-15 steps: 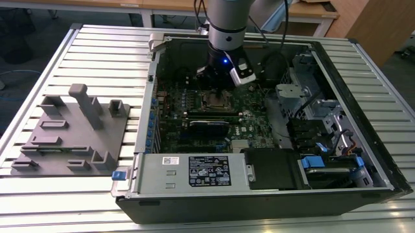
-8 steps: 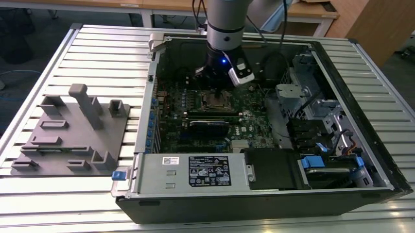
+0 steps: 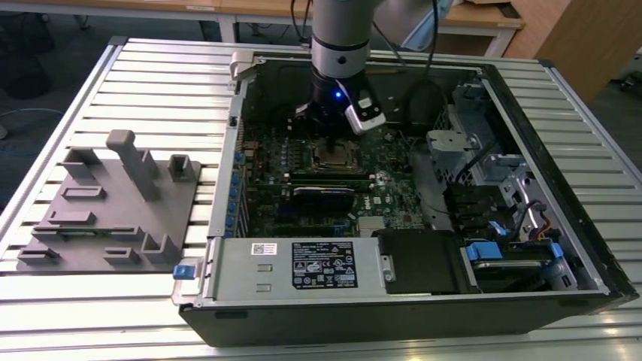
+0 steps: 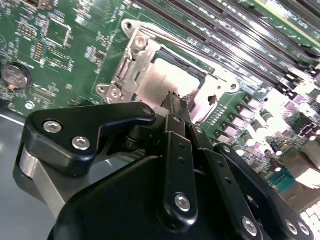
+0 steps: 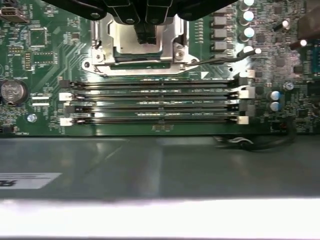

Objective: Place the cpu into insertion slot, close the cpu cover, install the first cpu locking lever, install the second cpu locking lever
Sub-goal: 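Close the cpu cover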

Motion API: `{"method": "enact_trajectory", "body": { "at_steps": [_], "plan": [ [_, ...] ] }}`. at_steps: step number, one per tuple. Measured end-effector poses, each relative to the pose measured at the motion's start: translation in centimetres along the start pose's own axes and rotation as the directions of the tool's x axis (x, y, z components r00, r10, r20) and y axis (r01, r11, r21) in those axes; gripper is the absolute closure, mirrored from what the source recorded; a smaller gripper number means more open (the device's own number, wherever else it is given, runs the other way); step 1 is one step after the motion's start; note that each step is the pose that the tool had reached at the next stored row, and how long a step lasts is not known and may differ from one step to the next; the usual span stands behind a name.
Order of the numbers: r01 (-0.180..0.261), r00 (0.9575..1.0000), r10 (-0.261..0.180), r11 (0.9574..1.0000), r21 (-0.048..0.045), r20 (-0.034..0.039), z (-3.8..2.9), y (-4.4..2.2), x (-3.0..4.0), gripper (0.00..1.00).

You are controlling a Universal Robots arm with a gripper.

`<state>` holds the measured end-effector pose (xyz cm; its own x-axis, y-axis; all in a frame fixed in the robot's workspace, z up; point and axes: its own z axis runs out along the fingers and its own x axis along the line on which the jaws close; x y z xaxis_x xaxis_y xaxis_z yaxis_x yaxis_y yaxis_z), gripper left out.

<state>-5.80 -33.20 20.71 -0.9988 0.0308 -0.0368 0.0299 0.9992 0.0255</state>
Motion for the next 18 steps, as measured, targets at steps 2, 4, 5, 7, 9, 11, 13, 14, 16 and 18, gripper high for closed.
{"method": "enact_trajectory", "body": {
  "at_steps": [2,4,5,7,9,11,13,14,16,18],
  "plan": [
    [0.000,1.0000,0.000,1.0000,0.0000,0.0007,0.00,-0.01,0.35,0.90],
    [0.000,1.0000,0.000,1.0000,-0.0001,0.0012,0.00,-0.02,0.65,0.90],
    [0.000,1.0000,0.000,1.0000,-0.0001,0.0014,0.00,-0.02,0.76,0.90],
    [0.000,1.0000,0.000,1.0000,0.0000,0.0018,-0.01,-0.03,1.00,0.90],
    [0.000,1.0000,0.000,1.0000,-0.0001,0.0023,-0.01,-0.04,1.28,0.90],
    [0.000,1.0000,0.000,1.0000,-0.0001,0.0030,-0.01,-0.05,1.60,0.90],
    [0.000,1.0000,0.000,1.0000,-0.0002,0.0034,0.03,-0.05,1.81,0.90],
    [0.000,1.0000,0.000,1.0000,-0.0002,0.0034,0.08,-0.05,1.85,0.90],
    [0.000,1.0000,0.000,1.0000,-0.0001,0.0033,0.19,-0.06,1.93,0.90],
    [0.000,1.0000,0.000,1.0000,0.0000,0.0032,0.24,-0.07,1.99,0.90]
  ]
}}
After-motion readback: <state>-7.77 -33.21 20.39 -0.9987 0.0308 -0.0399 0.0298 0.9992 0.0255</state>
